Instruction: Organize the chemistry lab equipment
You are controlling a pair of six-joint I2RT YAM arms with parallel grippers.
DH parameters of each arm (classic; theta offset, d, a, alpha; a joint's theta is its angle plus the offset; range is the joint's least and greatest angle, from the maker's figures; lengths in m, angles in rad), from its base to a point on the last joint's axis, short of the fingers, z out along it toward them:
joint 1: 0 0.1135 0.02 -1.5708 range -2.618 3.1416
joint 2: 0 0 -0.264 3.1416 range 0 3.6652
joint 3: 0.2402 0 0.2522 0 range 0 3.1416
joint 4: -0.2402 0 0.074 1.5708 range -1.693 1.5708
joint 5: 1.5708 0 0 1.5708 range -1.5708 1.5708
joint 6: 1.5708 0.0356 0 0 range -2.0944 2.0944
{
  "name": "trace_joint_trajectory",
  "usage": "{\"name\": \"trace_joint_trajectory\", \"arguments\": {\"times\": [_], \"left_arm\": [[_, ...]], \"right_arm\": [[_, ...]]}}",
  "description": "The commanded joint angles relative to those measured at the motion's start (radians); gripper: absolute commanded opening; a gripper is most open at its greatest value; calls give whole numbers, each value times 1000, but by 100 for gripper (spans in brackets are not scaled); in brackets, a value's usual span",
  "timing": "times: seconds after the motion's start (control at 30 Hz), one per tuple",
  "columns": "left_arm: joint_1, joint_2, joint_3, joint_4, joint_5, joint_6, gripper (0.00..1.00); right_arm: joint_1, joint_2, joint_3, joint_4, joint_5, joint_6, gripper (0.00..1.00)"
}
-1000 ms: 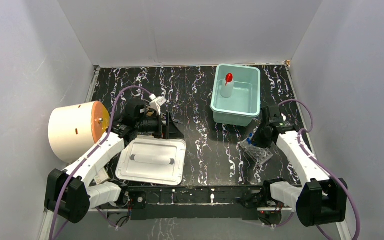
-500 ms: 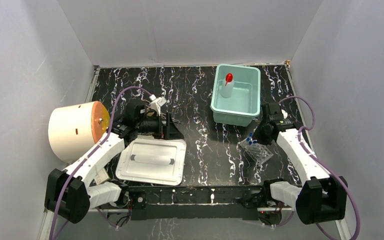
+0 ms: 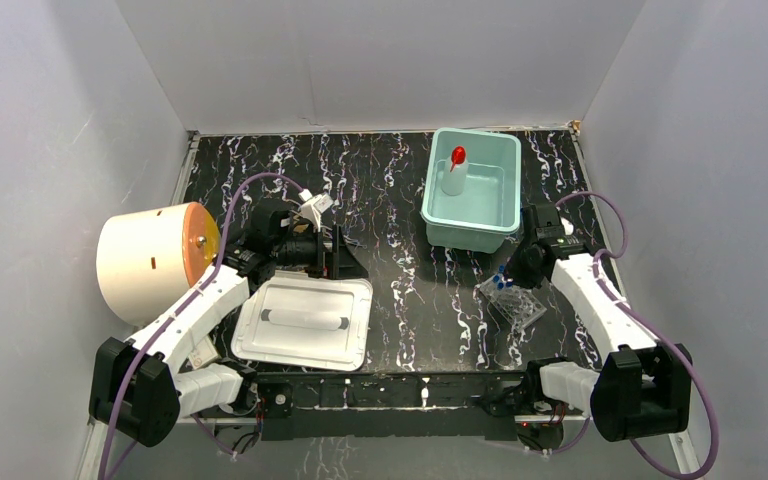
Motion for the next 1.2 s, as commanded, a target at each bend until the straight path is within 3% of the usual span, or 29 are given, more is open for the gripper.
{"name": "trace_joint_trajectory", "arguments": {"times": [0.0, 0.23, 0.57, 0.67, 0.77, 0.93, 1.17], "left_arm": [[-3, -11, 6, -2, 14, 9, 84], [-3, -11, 7, -2, 15, 11, 84], [-3, -6, 2, 2, 19, 10, 84], [-3, -10, -2, 3, 18, 9, 84], [-3, -15, -7, 2, 15, 9, 84], [-4, -15, -15, 7, 15, 5, 84], [-3, -16, -16, 13, 15, 0, 84]], "right_arm": [[-2, -6, 55, 18, 14, 4, 29], [-3, -43, 47, -25, 26, 4, 30], [-3, -126, 66, -95, 39, -13, 39], [-3, -152, 57, -123, 13, -14, 32], [-3, -186, 38, -162, -5, -11, 18], [-3, -204, 3, -190, -22, -8, 19], [-3, -141, -30, -102, -25, -28, 20]]}}
